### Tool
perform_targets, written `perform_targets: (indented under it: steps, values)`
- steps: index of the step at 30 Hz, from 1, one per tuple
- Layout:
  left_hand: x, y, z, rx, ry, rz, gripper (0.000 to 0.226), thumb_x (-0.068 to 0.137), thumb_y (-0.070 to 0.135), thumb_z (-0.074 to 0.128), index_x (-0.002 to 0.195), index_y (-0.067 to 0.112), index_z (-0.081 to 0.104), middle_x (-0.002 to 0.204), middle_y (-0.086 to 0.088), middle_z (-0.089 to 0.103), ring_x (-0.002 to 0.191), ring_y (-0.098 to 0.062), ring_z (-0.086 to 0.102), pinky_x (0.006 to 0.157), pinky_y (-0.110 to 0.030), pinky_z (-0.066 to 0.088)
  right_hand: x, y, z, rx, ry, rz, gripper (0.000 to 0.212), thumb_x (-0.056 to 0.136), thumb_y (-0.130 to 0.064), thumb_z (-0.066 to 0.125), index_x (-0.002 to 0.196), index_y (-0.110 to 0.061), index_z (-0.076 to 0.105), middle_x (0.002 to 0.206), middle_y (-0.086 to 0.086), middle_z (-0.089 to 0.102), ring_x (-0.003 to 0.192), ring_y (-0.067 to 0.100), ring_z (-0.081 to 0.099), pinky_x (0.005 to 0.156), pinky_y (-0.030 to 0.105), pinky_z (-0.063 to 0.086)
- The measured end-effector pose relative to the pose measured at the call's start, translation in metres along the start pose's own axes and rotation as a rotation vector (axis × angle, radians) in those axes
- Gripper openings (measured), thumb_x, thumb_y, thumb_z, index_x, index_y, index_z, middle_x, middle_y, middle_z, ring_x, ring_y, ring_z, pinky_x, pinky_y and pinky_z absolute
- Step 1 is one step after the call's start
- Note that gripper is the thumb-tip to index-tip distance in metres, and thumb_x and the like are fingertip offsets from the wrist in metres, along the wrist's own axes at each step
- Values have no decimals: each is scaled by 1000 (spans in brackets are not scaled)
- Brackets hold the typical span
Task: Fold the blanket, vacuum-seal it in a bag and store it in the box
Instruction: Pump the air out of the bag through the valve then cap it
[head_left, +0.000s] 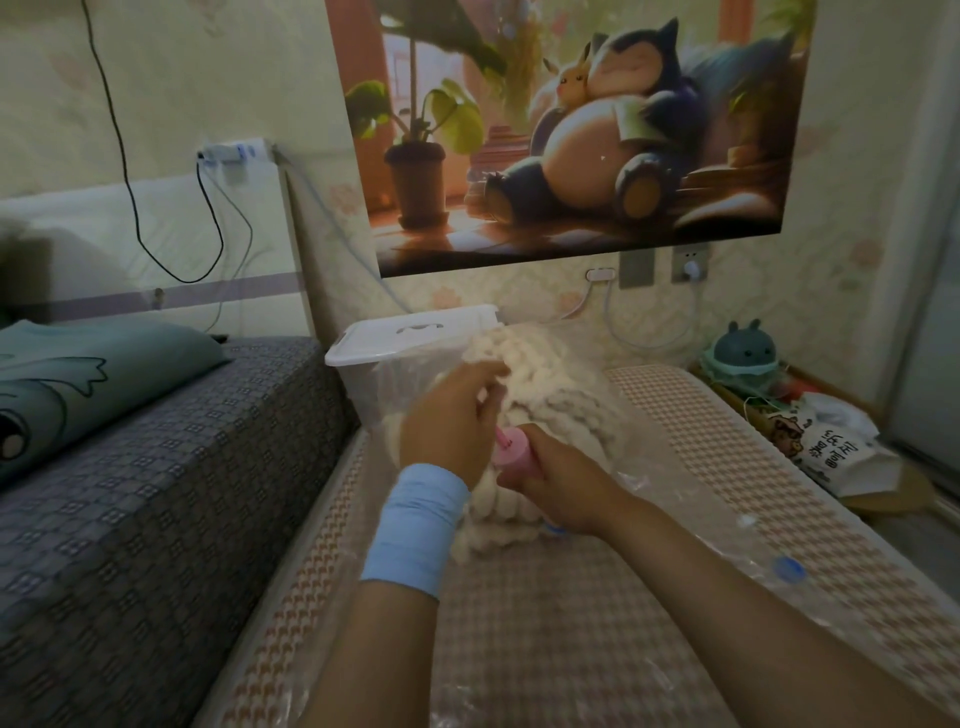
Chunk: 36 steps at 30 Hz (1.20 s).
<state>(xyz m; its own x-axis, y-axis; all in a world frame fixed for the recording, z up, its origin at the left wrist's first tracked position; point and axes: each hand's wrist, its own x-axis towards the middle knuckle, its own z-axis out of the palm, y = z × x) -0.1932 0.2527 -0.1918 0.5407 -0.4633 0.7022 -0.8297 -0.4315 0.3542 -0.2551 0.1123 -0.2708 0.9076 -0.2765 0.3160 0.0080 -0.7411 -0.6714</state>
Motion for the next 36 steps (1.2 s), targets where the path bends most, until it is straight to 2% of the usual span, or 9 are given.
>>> perform_targets:
  steps: [2,4,10,18,23,27,30,33,36]
  values:
    - [-11,-4,22,78,-248,-71,22,97,32,47,114,36,60,110,7,64,99,-18,59,84,-33,49,-1,-2,2,-8,1,-7,61,75,-67,53,124,-30,50,117,-5,67,105,17,64,87,42,52]
    - [-10,-1,22,115,-246,-48,25,98,29,45,116,30,62,111,2,65,103,-22,57,85,-37,48,-2,0,3,-9,-2,-10,62,74,-69,51,124,-31,49,115,-6,67,102,16,65,85,42,52]
    - [17,5,-17,97,363,271,38,95,24,46,130,17,58,119,-7,65,115,-25,58,97,-36,47,-1,9,-5,21,-6,6,47,78,-61,60,119,-42,49,111,-18,63,100,6,61,91,41,51]
    - [-13,-8,29,-58,-360,-82,33,98,21,47,130,24,57,130,-6,57,119,-22,52,99,-24,35,-1,4,4,3,9,-17,67,74,-72,49,128,-33,48,121,-8,66,106,14,64,90,44,52]
    - [13,8,-22,32,95,98,38,96,37,36,121,25,63,116,-2,67,106,-21,61,91,-37,49,1,11,-3,35,11,4,48,77,-62,60,119,-41,49,110,-18,63,100,6,61,91,41,51]
    - [17,15,-54,103,471,240,24,97,25,51,116,23,66,106,5,68,96,-11,59,84,-22,44,1,10,-4,32,1,-8,40,85,-47,67,120,-40,50,110,-19,62,100,3,60,91,35,50]
    - [10,6,-20,-126,223,85,26,97,17,51,119,19,66,115,0,67,108,-17,59,97,-30,45,1,7,-1,31,-1,-15,42,85,-46,68,122,-35,51,113,-13,63,102,10,61,91,38,50]
    - [-10,0,19,-211,-219,-107,29,98,18,49,123,18,64,124,-3,64,114,-19,58,96,-16,36,-1,4,2,25,19,-9,49,80,-57,61,121,-31,51,113,-8,67,101,14,64,87,42,52]
    - [-6,5,16,-124,-170,-49,29,98,20,49,123,18,64,124,-4,64,114,-20,58,92,-13,32,-2,7,0,49,33,-7,47,78,-62,57,118,-38,51,110,-14,66,98,8,64,87,42,52]
